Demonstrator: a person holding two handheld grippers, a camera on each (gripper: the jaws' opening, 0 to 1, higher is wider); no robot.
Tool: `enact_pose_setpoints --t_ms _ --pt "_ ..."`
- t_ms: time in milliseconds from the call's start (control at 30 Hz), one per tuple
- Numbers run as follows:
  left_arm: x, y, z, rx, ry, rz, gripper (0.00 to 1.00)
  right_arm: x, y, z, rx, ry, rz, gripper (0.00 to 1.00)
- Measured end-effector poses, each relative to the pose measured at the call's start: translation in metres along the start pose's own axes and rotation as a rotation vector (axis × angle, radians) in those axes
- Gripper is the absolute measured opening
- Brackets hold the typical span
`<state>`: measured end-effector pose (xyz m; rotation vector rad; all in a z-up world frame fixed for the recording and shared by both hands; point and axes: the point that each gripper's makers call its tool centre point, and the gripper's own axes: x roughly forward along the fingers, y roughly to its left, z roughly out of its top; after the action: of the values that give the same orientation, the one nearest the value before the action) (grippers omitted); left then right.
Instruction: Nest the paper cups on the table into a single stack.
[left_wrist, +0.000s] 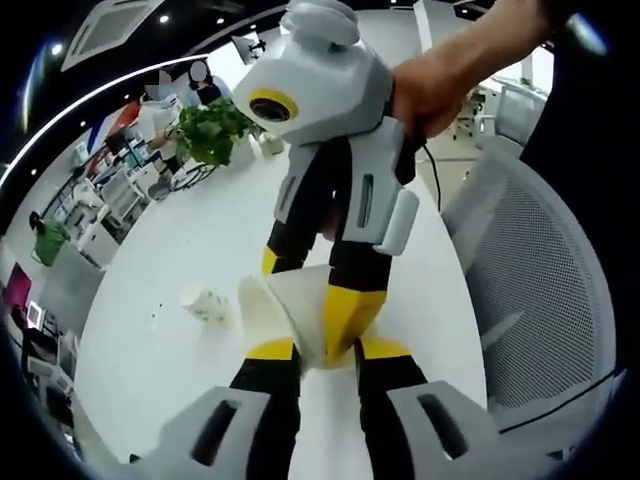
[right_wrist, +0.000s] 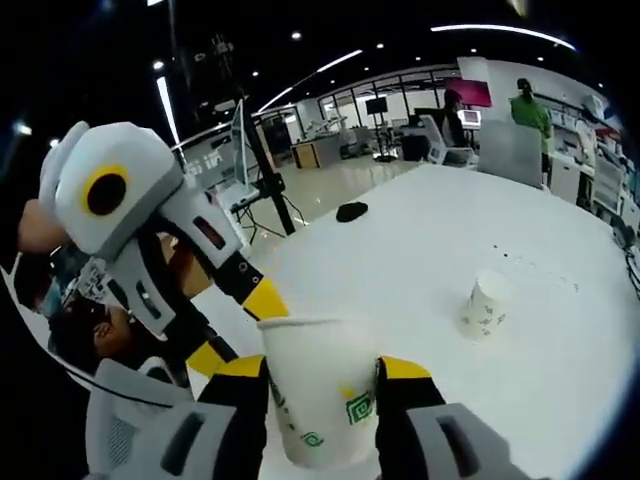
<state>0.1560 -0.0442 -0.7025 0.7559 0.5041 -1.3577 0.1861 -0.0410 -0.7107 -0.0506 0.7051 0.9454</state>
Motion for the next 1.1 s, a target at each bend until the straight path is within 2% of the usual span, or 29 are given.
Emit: enact_pose_setpoints --t_ms 100,167,367,433,567,667,733,800,1100 --pt "0.001 -0.002 -0.002 0.012 0.012 -0.010 0.14 -0.002 0.000 -0.001 -0.005 0.008 -0.003 0.43" --pt "0.002 -0.004 -0.003 0.021 0.020 -0.015 0.13 0.006 -0.009 -0.007 -0.011 0.013 -0.003 0.43" --pt "0.002 -0.004 -0.004 0.035 0.029 -0.022 0.09 0.001 -0.005 -0.009 -0.014 0.016 -0.002 0.45" --pt "0.001 -0.004 -0.003 0.043 0.028 -0.024 0.09 -0.009 -0.002 -0.004 -0.011 0.010 -0.002 0.46" --pt "-0.002 -0.004 0.002 0.056 0.027 -0.025 0.08 -0.005 -0.007 -0.005 -0.010 -0.004 0.002 0.47" --pt "-0.004 -0.006 0.005 0.075 0.032 -0.030 0.06 -0.011 -0.004 -0.003 -0.016 -0.009 0.007 0.47" --pt "-0.004 -0.005 0.005 0.091 0.041 -0.021 0.00 -0.013 -0.006 -0.007 -0.027 0.005 0.009 0.50" --pt "-0.005 -0.008 0.005 0.084 0.042 -0.032 0.00 -0.020 -0.005 -0.011 -0.050 0.016 -0.004 0.48" --pt "-0.009 -0.021 0.008 0.108 0.064 -0.048 0.00 -0.038 -0.012 -0.022 -0.058 0.016 -0.026 0.47"
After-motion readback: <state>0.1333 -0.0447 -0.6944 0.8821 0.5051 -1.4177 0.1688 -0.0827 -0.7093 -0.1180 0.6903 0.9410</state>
